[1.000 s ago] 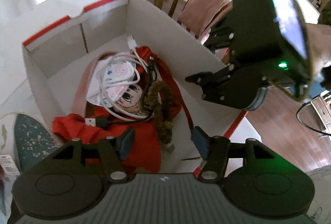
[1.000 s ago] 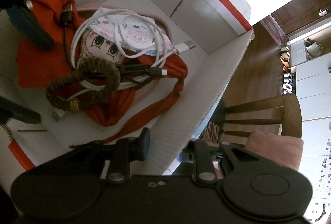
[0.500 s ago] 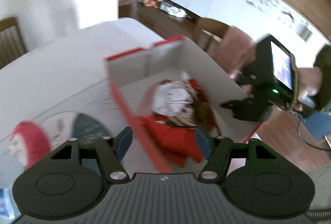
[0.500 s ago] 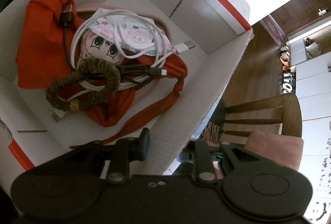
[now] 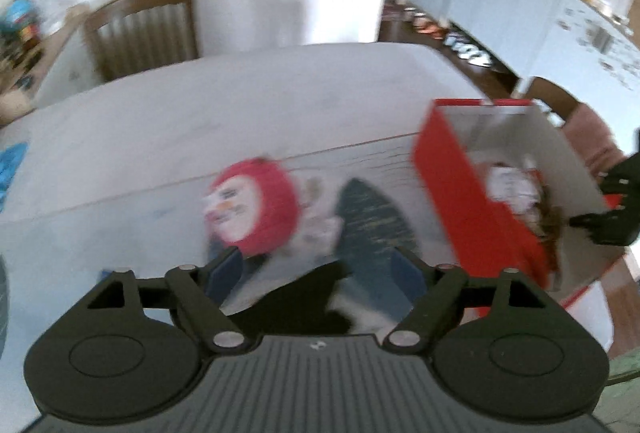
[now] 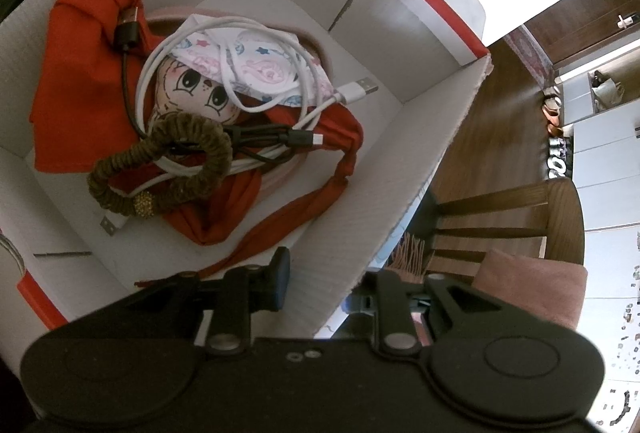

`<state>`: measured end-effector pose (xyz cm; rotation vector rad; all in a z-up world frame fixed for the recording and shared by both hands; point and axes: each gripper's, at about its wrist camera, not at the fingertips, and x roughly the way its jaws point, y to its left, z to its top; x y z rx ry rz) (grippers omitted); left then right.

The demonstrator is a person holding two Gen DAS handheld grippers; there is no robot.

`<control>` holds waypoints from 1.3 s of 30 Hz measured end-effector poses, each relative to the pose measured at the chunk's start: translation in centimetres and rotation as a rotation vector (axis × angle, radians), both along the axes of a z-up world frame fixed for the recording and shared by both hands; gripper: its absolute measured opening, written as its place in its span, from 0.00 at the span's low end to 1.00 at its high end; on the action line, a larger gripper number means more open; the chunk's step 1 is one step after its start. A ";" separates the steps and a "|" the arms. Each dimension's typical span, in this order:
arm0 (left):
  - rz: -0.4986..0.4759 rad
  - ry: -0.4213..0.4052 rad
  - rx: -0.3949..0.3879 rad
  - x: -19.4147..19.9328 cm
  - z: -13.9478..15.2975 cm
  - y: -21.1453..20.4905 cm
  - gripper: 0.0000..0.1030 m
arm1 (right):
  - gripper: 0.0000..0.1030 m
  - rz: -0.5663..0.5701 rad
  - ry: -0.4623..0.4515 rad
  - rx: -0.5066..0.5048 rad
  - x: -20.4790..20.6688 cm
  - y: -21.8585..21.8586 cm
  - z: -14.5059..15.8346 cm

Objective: Organize objects
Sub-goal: 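Move the left tool back to the blue booklet on the table, then close the left gripper on the blue booklet and lift it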

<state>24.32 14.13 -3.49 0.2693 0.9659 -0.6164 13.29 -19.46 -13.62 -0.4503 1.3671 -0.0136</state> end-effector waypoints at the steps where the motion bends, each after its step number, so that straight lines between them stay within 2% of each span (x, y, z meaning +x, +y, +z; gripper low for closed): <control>1: 0.026 0.002 0.011 0.5 -0.6 1.0 0.79 | 0.22 0.000 0.001 -0.002 0.0 0.0 0.0; 7: 0.144 -0.020 0.081 3.3 -3.3 5.7 0.84 | 0.23 0.002 0.007 -0.003 0.0 0.0 -0.1; 12: 0.175 -0.037 0.117 5.3 -5.4 9.1 0.99 | 0.24 -0.011 0.014 -0.011 0.2 0.1 -0.2; 16: 0.160 -0.044 0.147 6.4 -7.2 10.6 1.00 | 0.24 -0.023 0.020 -0.022 0.3 0.3 -0.4; 21: 0.157 0.012 0.160 8.5 -9.8 12.1 1.00 | 0.25 -0.042 0.026 -0.031 0.5 0.3 -0.4; 28: 0.160 0.070 0.136 10.3 -11.7 13.5 1.00 | 0.27 -0.060 0.036 -0.053 0.7 0.5 -0.7; 32: 0.156 0.064 0.183 10.7 -12.9 13.5 1.00 | 0.27 -0.076 0.038 -0.064 0.8 0.7 -0.8; 39: 0.161 0.089 0.185 11.4 -14.0 13.7 0.99 | 0.25 -0.103 0.029 -0.054 0.9 0.6 -0.8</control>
